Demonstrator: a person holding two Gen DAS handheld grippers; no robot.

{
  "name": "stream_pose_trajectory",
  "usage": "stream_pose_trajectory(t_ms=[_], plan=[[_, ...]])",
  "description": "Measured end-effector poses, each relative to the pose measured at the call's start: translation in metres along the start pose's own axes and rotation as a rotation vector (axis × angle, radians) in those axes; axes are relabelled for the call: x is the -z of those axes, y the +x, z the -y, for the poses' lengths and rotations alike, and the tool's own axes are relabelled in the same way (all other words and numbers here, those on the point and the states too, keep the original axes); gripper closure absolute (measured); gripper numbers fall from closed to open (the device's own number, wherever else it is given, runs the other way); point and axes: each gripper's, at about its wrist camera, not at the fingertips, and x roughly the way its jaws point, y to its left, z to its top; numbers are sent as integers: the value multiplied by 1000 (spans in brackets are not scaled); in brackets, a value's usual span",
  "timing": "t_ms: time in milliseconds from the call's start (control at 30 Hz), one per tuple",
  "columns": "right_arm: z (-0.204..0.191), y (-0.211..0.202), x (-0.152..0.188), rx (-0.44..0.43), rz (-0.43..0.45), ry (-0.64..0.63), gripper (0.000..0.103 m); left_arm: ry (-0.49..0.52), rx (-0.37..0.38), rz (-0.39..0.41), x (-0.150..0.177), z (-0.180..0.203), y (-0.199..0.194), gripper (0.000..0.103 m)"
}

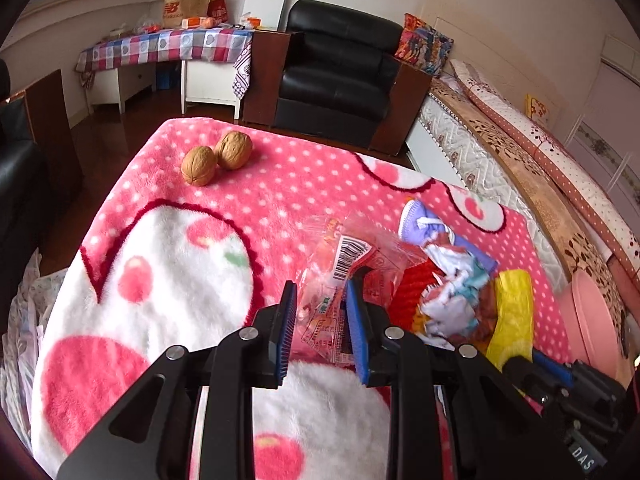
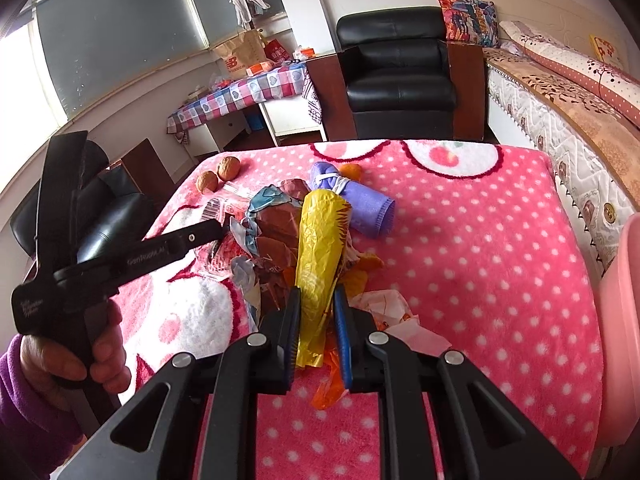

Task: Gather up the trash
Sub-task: 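Carry the yellow bag and clear wrapper over the pink bucket with both tools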

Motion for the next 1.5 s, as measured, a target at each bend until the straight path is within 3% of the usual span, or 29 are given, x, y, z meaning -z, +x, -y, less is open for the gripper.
stream_pose_trajectory(t_ms=[33,133,267,867,1500], plan=[[-1,-1,0,0,1,1,88,9,-2,4,2,2,-2,78],[-3,-7,1,-2,8,1,88,44,-25,22,7,11,-12,92],[-4,-15,3,-6,21,1,88,75,-46,55,11,20,-28,97],[24,-75,8,16,144,72,89,202,21,210,17,90,-94,97],[103,-141,27,144,249,219,88,339,140,225,31,191,-93,97]])
